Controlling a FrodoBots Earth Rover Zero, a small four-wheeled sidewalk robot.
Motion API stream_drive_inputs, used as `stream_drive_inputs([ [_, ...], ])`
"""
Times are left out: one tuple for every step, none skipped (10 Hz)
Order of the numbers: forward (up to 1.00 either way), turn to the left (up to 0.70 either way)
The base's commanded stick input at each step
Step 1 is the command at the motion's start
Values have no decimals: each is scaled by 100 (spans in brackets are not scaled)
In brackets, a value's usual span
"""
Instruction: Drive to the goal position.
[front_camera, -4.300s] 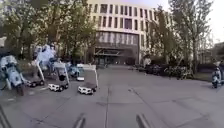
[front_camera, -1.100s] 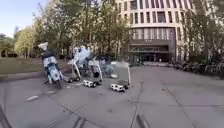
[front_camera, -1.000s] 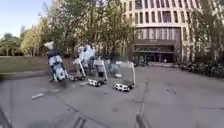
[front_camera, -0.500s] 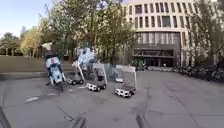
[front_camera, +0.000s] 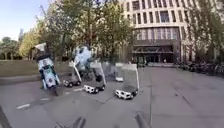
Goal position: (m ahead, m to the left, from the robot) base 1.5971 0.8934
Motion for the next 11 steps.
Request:
stream_drive_inputs([
  [45, 0],
  [45, 0],
  [45, 0],
  [45, 0],
  [45, 0],
  [44, -1],
  [43, -3],
  [27, -22],
  [9, -40],
  [2, -42],
  [0, -42],
])
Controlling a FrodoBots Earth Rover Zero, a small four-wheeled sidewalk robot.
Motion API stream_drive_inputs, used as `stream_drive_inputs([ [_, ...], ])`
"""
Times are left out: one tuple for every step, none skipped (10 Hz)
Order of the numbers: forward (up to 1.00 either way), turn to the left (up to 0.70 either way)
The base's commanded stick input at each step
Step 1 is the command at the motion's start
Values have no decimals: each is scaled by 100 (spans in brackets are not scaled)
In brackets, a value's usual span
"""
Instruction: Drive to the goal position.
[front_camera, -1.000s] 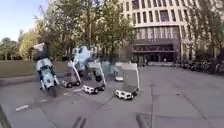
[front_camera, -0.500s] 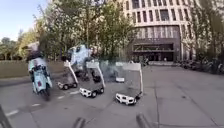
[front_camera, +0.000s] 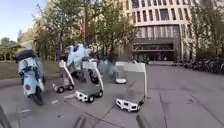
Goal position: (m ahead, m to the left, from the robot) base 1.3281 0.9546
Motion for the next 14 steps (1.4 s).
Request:
stream_drive_inputs([
  [0, -42],
  [0, -42],
  [0, -42],
  [0, -42],
  [0, -42],
  [0, -42],
  [0, -42],
  [0, -42],
  [0, -42],
  [0, -37],
  [0, -2],
  [0, 0],
  [0, 0],
  [0, 0],
])
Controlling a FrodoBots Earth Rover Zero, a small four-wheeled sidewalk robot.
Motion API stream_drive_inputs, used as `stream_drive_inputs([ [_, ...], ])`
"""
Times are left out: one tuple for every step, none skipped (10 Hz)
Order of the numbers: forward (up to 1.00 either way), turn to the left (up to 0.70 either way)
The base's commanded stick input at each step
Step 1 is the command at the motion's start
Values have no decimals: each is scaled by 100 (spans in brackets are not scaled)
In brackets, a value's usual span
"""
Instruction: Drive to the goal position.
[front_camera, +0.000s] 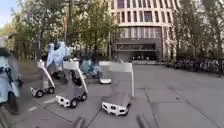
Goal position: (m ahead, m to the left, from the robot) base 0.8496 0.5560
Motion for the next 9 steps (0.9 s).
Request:
stream_drive_inputs([
  [0, 0],
  [0, 0],
  [0, -3],
  [0, -44],
  [0, -44],
  [0, -44],
  [0, -44],
  [0, -44],
  [0, -44],
])
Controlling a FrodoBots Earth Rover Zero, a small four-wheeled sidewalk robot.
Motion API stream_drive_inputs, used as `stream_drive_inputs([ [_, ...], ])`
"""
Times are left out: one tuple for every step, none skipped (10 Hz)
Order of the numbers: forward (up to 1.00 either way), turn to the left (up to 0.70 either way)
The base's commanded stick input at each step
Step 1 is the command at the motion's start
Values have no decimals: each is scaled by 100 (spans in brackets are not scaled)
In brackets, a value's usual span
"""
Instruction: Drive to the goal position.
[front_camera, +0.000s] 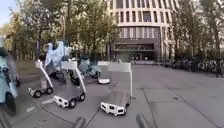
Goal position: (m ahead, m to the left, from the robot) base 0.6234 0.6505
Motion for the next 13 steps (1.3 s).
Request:
stream_drive_inputs([
  [0, -44],
  [0, -44],
  [0, -44],
  [0, -44],
  [0, -44],
  [0, -44],
  [0, -44],
  [0, -44],
  [0, -44],
  [0, -44],
  [0, -43],
  [0, -44],
  [0, -44],
])
